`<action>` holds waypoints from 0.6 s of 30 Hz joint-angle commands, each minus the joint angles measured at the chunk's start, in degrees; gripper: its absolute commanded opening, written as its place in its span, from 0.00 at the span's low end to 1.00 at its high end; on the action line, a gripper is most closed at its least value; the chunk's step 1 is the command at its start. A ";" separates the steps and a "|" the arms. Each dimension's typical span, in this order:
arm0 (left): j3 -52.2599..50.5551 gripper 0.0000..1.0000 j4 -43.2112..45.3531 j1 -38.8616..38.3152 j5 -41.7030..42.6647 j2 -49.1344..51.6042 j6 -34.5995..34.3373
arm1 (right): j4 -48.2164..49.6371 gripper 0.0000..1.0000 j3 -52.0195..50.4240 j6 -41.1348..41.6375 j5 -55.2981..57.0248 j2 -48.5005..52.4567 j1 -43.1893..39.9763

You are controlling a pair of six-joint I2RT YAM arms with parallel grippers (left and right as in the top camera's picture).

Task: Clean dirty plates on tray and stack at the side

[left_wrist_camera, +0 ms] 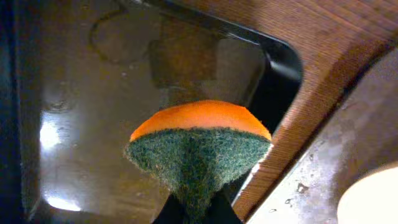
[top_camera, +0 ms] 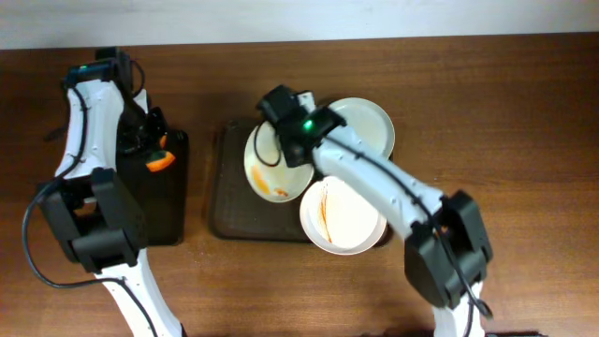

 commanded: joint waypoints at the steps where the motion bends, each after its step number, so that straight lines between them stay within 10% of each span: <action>1: 0.72 0.00 -0.13 0.15 -0.35 0.20 0.94 | -0.98 0.04 1.57 -0.42 27.93 -2.75 7.34; 10: 0.72 0.00 -0.13 0.13 -0.33 0.20 0.94 | -1.40 0.04 1.42 -0.07 45.97 -2.75 18.36; 18: 0.52 0.00 -0.15 0.09 1.25 0.20 0.92 | -1.07 0.04 1.33 12.44 3.32 -2.51 7.82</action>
